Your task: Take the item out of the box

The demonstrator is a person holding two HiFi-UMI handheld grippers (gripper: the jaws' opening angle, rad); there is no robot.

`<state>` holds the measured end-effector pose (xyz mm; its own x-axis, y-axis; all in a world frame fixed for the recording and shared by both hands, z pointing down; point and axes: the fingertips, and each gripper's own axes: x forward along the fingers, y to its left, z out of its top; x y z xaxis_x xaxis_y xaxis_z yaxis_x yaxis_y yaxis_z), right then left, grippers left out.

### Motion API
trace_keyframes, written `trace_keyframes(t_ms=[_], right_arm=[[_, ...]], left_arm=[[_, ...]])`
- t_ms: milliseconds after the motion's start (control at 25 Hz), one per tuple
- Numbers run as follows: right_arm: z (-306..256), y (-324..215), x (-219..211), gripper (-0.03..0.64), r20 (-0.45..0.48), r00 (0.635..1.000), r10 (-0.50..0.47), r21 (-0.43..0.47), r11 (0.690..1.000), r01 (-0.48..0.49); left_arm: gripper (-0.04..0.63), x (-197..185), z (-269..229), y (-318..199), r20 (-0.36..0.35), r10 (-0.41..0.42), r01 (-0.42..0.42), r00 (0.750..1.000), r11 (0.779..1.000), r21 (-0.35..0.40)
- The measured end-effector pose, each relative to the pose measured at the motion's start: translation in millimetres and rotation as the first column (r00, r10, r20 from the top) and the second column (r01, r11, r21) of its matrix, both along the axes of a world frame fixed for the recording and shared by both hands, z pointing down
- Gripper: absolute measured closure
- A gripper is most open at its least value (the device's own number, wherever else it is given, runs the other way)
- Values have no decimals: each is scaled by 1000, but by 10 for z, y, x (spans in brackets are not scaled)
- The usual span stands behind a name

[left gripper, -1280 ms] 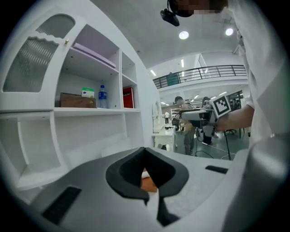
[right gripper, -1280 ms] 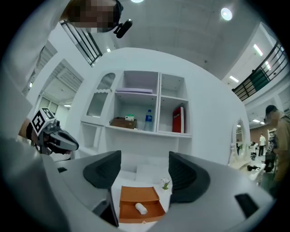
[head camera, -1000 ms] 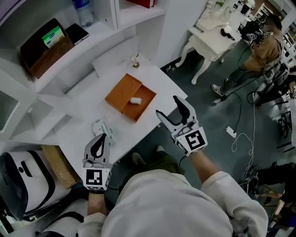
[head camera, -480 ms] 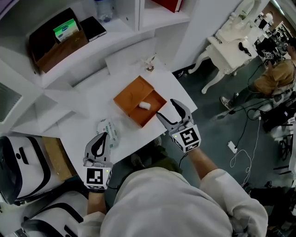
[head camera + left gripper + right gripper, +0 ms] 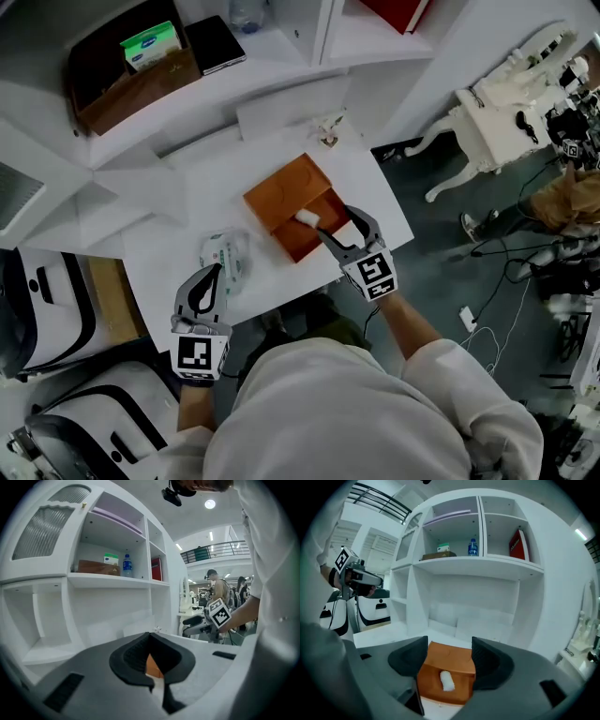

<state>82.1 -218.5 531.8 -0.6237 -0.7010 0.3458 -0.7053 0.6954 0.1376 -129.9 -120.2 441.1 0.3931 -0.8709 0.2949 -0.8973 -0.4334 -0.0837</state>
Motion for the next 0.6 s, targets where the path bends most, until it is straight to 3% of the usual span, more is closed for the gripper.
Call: trace_keyframes(t_ms=[600], right_arm=[[1119, -386, -138, 331, -131, 981, -145, -196, 973, 118]], left_arm=[[591, 24, 352, -187, 2, -88, 88, 996, 991, -101]])
